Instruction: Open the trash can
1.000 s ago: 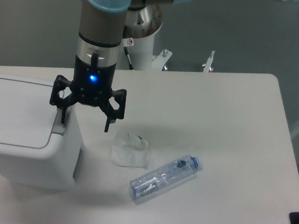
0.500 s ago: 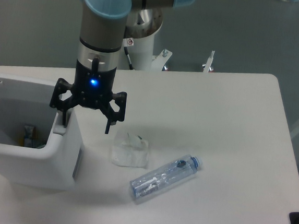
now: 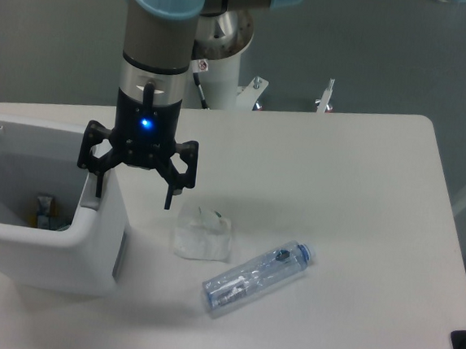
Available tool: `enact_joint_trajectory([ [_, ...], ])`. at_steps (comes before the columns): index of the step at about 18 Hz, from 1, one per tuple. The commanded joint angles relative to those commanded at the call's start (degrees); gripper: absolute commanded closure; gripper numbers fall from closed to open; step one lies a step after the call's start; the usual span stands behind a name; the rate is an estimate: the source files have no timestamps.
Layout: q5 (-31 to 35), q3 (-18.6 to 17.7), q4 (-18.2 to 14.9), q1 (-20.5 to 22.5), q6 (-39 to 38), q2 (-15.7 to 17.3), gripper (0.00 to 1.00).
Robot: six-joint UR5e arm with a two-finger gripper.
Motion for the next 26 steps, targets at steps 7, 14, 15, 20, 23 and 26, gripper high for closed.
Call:
enact_joint_trajectory([
  [7,4.94,-0.18,0.45,8.88,15.36,-3.42,0.00],
  [14,4.85,0.88,0.44,20.73,36.96,-9.39,0.00],
  [15,4.85,0.88,0.36,22.23,41.01,-10.45,0.00],
  [20,8.18,-0.44,-0.87,24.62,54.66,-12.04,0.00],
  [23,9.77,-1.93,-0.96,24.00,54.94,-12.31,0.00],
  [26,9.77,-1.94,-1.22,23.92,54.94,-12.13,0.00],
])
